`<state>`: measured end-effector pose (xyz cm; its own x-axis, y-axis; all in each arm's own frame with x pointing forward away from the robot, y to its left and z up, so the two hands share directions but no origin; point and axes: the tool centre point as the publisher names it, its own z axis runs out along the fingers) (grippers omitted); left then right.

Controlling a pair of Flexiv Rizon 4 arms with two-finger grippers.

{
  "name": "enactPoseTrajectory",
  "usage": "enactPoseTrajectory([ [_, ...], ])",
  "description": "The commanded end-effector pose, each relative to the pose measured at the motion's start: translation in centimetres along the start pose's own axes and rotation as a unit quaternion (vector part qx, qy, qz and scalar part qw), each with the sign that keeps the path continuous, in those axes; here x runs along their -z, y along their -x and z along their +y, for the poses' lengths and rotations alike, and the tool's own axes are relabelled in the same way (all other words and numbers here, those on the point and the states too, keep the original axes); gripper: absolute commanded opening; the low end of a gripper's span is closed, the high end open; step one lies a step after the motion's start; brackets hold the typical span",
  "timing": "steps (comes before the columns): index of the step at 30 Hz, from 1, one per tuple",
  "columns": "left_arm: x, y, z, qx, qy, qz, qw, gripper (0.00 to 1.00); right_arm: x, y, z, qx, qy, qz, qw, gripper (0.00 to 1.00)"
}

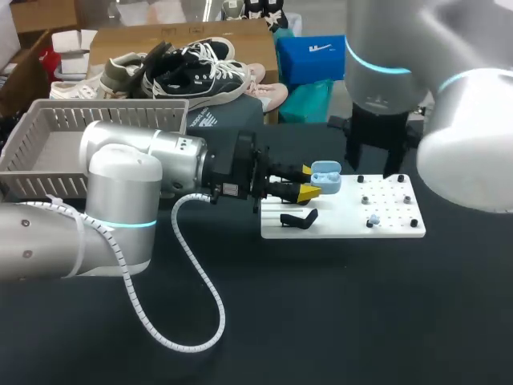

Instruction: Pick up each earbud case from the left stands, insert the matching earbuds, close the lid, and place the case in the box.

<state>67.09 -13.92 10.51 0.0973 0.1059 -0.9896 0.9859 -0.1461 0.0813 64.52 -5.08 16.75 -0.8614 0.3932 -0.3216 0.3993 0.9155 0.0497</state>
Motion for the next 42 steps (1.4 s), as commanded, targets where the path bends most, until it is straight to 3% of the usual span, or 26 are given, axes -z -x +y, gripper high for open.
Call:
enactPoseTrajectory([
  [1,0.0,-0.1,0.0,-0.001,0.001,-0.001,1.000,0.00,-0.9,-0.4,-1.4,-0.001,0.065,-0.021,0.998,0.46],
  [7,0.0,-0.1,0.0,-0.001,0.001,-0.001,1.000,0.00,-2.4,-1.0,-1.7,0.014,0.082,-0.002,0.996,0.46],
  [26,0.0,-0.1,0.0,-0.001,0.001,-0.001,1.000,0.00,-7.2,-2.6,-1.8,0.026,0.068,0.031,0.997,0.42],
  [42,0.0,-0.1,0.0,-0.001,0.001,-0.001,1.000,0.00,-10.3,-3.3,-2.9,-0.010,0.096,0.020,0.995,0.41],
])
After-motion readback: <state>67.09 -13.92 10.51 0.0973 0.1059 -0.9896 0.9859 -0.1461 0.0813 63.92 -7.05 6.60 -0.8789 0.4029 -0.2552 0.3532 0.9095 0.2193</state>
